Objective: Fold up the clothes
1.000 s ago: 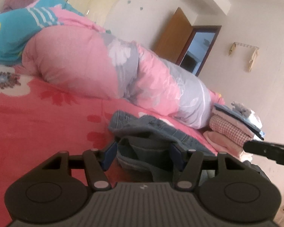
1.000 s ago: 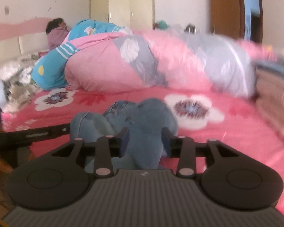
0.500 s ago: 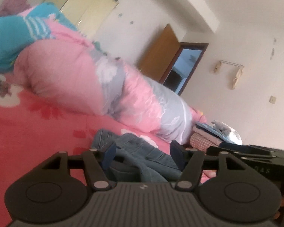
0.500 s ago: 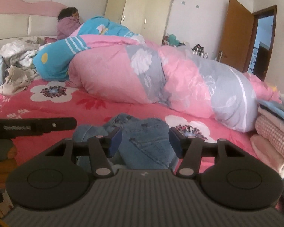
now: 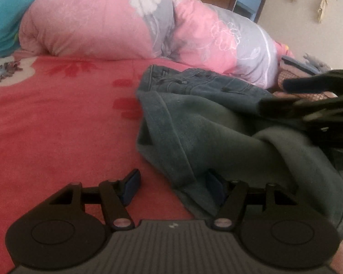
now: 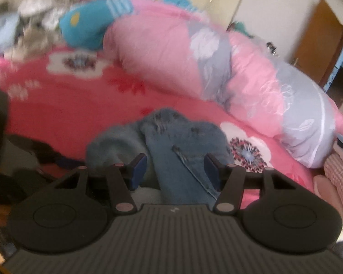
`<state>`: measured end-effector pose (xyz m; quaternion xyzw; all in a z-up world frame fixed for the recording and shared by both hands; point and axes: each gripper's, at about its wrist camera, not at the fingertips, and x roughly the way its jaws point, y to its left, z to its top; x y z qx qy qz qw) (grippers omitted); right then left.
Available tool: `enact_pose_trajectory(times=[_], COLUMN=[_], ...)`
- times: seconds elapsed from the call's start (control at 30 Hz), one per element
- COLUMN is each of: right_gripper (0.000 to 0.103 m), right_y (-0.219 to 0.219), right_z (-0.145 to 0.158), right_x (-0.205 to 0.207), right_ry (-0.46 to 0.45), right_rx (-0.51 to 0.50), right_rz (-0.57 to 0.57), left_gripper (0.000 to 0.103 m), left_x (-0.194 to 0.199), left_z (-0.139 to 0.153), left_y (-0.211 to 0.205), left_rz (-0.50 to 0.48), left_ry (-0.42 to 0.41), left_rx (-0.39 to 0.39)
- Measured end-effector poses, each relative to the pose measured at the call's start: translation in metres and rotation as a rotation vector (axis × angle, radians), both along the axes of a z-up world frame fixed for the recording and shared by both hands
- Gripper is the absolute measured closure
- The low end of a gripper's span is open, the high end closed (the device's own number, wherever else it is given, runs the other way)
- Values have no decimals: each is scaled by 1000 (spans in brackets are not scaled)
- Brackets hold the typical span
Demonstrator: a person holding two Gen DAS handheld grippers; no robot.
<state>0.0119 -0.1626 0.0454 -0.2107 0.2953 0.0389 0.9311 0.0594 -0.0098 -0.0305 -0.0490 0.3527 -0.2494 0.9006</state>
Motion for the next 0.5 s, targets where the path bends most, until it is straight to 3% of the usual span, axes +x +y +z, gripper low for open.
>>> enact_pose_trajectory(times=[0.13,0.2,0.23,0.4,0.5], right_gripper=[50,68,93,97,98], right_y=[-3,-9,-14,-58,-106], right_z=[-25,-31,-31,-6,-3], right_x=[31,38,39,21,4], right_ry=[80,85,76,-68,-132], right_rx=[-97,-97,-77,174,392], right_rz=[-14,-30,-43,-163,-282], left_gripper=[38,38,38,38,38], left_x=[-1,-1,0,1,-1], left_z=[-1,-1,-1,-1,0], left_y=[0,1,1,1,4], left_rz=[-5,-7,-8,-13,-15], left_ry=[-9,-4,-2,-2,-8], left_rx=[8,3,0,-1,-11])
